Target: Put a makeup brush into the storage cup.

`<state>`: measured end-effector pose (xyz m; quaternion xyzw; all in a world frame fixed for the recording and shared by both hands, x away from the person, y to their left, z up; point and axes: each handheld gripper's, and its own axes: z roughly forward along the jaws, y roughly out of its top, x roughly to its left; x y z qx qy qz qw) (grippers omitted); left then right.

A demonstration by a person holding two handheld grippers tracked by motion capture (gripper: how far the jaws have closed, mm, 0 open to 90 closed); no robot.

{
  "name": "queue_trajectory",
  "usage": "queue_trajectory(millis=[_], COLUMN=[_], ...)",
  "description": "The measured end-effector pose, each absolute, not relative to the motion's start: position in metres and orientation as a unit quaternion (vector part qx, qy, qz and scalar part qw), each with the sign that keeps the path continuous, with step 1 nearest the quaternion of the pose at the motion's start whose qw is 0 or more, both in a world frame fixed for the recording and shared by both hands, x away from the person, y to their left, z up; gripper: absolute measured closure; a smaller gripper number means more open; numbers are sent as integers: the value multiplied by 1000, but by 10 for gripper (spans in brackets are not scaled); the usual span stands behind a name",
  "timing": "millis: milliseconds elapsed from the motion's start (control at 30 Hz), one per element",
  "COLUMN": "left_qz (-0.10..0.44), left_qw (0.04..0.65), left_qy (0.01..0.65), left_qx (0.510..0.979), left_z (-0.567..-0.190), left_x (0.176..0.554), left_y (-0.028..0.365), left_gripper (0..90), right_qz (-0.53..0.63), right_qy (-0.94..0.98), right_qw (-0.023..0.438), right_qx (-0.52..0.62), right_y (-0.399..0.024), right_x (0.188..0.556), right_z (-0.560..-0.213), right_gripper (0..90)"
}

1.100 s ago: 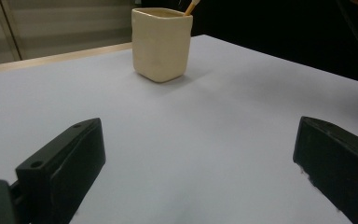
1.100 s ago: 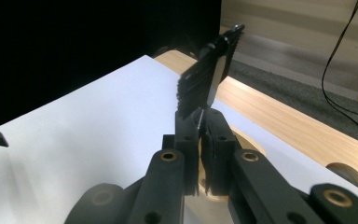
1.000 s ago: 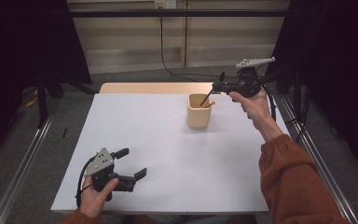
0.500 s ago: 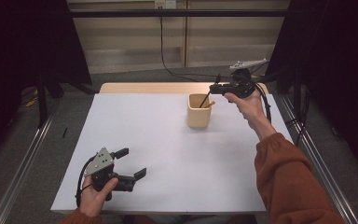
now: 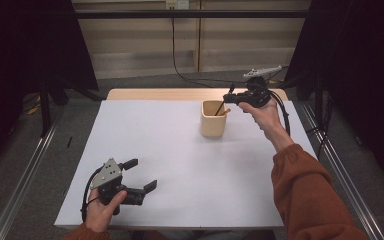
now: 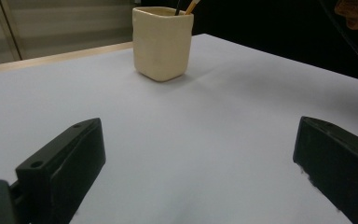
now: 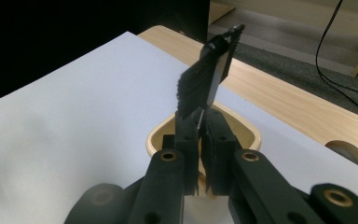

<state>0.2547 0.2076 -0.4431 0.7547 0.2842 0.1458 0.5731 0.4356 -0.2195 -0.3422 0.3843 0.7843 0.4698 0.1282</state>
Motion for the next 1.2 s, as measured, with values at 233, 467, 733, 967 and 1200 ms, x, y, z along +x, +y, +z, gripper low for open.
queue_trajectory(millis=[233, 467, 733, 967, 1200], left_qz=[149, 148, 146, 145, 143], left_qw=[571, 570, 573, 573, 573], left_qy=[285, 288, 288, 282, 282], left_qx=[756, 755, 754, 756, 756], left_z=[-443, -444, -444, -443, -444], left_x=[255, 255, 255, 255, 255], left_y=[208, 208, 208, 207, 206], left_gripper=[22, 22, 22, 22, 21], right_qz=[466, 466, 466, 467, 472], right_qy=[789, 789, 789, 787, 782], right_qw=[127, 126, 128, 125, 125], right_qx=[381, 380, 380, 383, 387], right_y=[-216, -214, -213, -214, -218], right_x=[436, 436, 436, 436, 435], right_z=[-347, -351, -352, -358, -362], right_gripper=[852, 852, 852, 849, 777])
